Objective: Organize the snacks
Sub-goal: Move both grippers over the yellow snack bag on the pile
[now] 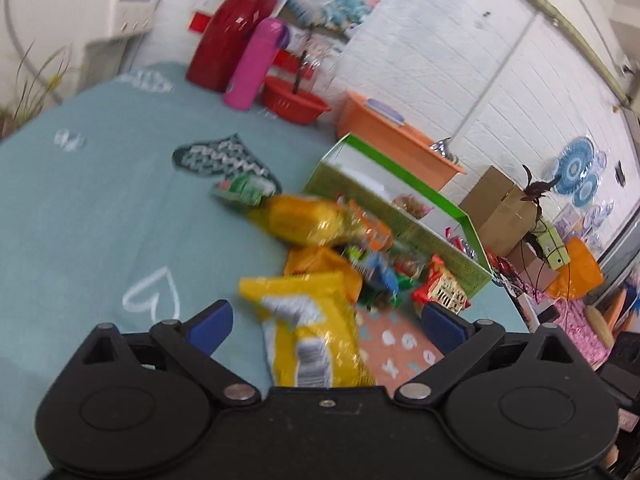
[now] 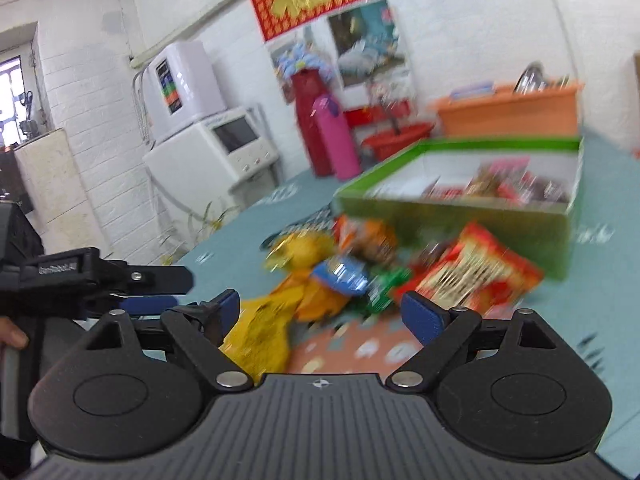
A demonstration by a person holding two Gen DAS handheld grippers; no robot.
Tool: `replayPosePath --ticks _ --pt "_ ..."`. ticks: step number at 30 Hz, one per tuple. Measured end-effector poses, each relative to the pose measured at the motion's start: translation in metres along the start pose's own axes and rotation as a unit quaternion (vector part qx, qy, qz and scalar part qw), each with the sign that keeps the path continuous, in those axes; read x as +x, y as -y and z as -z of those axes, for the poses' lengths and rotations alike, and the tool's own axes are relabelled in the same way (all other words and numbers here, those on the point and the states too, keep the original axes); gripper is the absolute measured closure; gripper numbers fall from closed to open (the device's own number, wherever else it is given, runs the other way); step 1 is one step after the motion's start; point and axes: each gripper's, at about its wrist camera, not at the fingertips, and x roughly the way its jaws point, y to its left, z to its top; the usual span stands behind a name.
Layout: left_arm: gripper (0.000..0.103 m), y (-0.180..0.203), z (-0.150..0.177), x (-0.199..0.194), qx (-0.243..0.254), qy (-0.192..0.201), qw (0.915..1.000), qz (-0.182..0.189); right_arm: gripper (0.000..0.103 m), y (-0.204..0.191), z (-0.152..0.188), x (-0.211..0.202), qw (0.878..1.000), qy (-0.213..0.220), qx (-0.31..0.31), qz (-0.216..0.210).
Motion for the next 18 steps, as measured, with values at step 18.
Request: replayPosePath --ticks 18 --pt "0.000 -0.031 0.006 0.022 -0.050 -0.054 0.9938 0.083 0.000 -0.028 0.017 0.040 0.996 -0.064 -0.015 -0.053"
